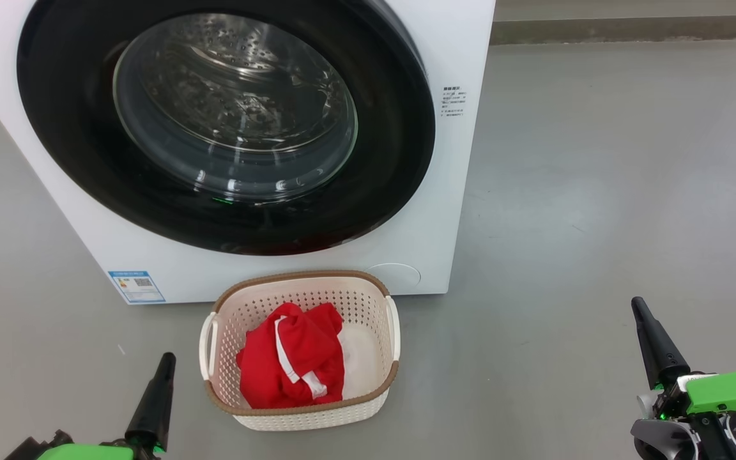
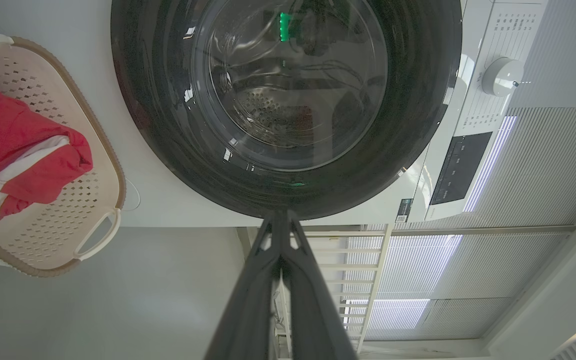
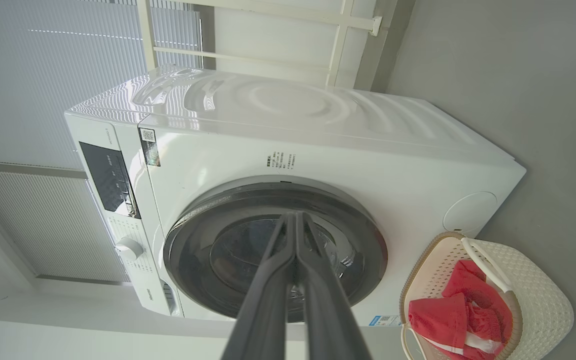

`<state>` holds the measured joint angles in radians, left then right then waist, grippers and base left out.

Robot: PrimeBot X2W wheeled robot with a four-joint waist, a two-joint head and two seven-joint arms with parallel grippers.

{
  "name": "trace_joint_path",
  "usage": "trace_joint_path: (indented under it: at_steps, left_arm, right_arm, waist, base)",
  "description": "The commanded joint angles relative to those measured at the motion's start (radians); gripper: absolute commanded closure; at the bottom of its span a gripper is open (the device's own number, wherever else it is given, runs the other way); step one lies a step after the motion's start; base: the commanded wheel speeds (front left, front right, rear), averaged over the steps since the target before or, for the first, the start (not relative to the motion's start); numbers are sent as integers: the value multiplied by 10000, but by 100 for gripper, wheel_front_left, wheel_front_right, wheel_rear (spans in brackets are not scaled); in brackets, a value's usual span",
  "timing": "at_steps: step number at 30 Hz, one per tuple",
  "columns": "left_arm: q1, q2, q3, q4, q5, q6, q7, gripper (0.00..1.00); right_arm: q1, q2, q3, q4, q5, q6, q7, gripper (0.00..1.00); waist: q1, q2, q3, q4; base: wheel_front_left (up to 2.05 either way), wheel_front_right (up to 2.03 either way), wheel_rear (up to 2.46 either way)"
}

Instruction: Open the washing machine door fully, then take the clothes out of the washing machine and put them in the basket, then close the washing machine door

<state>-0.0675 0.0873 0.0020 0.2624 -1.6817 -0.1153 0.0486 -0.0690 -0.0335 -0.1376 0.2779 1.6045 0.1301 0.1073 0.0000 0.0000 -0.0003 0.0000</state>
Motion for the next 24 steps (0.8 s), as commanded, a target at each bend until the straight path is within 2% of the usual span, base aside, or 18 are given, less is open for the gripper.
trace_joint_path:
  at_steps: [1,24]
  left_arm:
    - [-429,179,382,-199,100,-116,53,100]
    - [-430,147,425,-199,137,-113,88,100]
  right_arm:
    - [-488,-168,218,-253,25,6,71,100]
    - [-488,-168,218,-253,26,6,71,100]
  waist:
    - [0,0,0,0]
    - [0,0,0,0]
  base:
    - [0,0,0]
    - [0,0,0]
